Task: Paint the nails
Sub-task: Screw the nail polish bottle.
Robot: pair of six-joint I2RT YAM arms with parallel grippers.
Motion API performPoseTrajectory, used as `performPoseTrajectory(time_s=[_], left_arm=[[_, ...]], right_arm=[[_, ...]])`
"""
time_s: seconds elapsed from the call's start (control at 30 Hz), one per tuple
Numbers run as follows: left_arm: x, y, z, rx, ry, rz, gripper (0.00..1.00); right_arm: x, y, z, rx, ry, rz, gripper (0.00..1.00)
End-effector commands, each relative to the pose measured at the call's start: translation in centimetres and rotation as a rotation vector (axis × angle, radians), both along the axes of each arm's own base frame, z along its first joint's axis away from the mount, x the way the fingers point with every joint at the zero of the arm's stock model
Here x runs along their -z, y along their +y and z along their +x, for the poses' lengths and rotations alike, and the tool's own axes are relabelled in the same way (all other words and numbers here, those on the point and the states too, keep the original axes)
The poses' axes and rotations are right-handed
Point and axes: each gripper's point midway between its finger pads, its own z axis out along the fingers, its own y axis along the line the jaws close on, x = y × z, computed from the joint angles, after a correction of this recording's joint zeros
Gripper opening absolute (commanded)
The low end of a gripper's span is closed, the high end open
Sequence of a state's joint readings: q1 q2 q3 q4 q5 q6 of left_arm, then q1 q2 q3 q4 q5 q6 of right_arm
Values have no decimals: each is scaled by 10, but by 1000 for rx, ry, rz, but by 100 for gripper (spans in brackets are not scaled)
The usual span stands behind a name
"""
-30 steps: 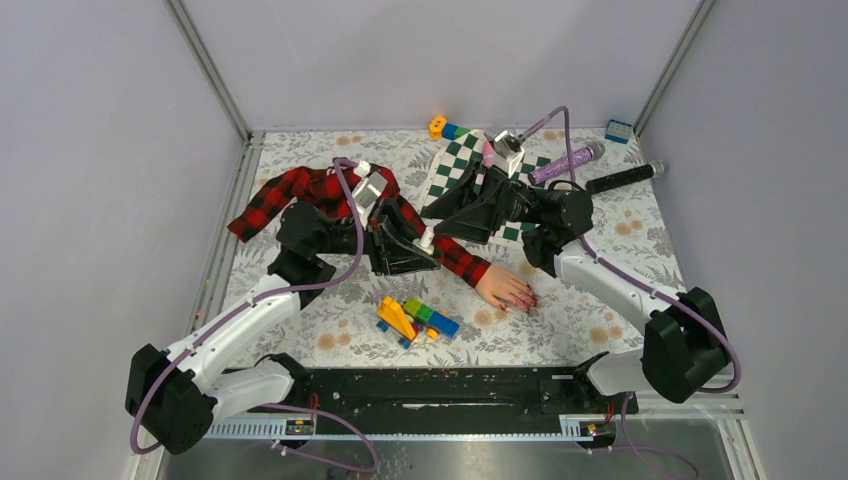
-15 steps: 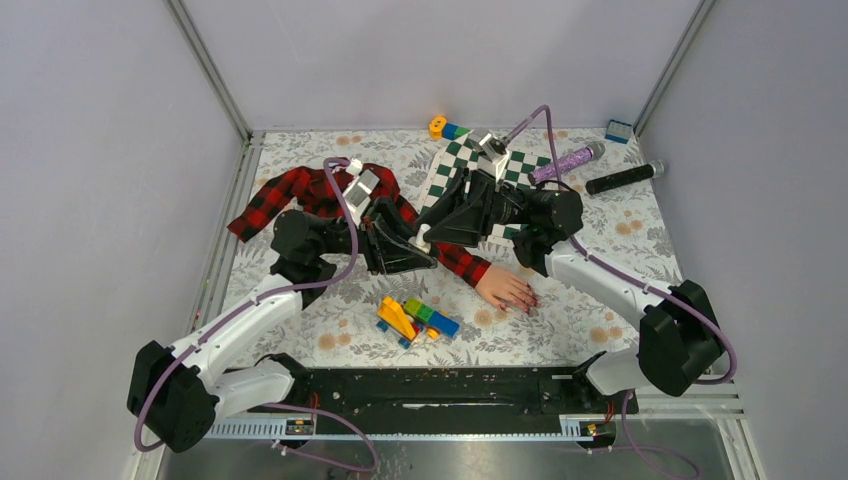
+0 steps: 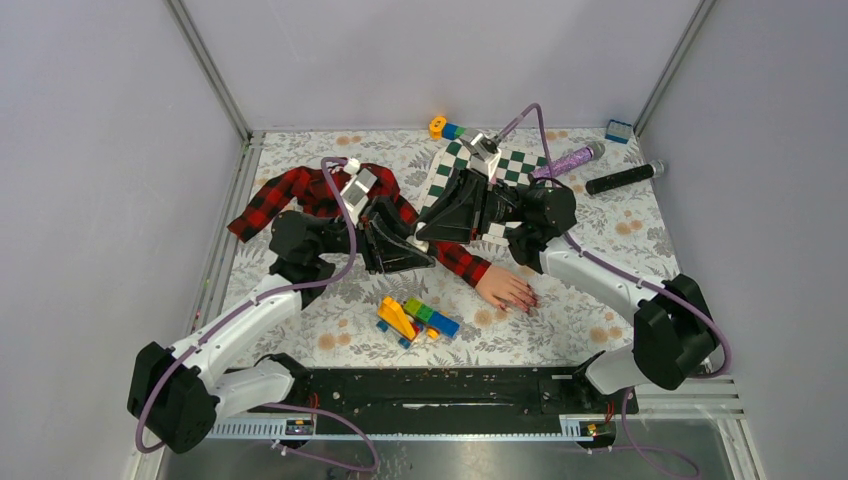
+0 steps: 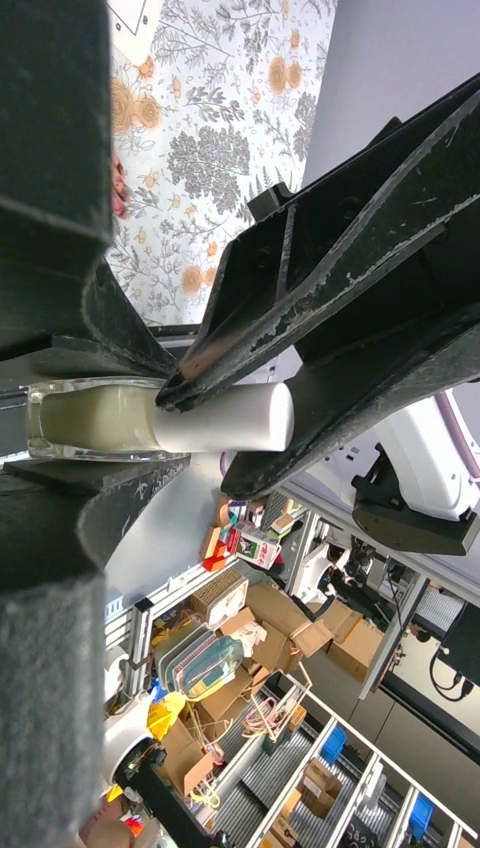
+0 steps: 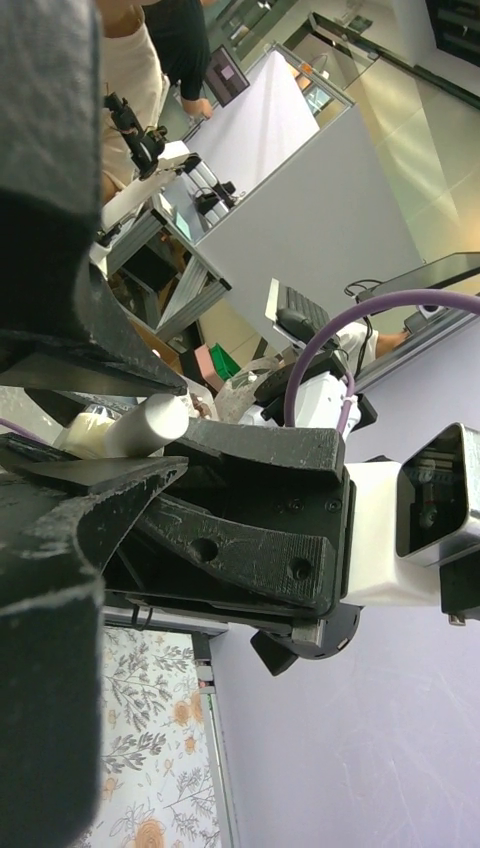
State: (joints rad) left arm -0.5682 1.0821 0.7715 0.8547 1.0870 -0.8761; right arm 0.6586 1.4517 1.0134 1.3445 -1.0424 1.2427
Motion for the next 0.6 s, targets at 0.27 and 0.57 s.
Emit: performPoseTrajectory(time_s=[0.27, 0.57], left_arm=[[15, 28, 73, -534, -79, 86, 0], [33, 57, 112, -830, -36, 174, 0]], right_arm=[[66, 23, 10, 96, 78, -274, 0], [139, 42, 32, 249, 277, -569, 0]])
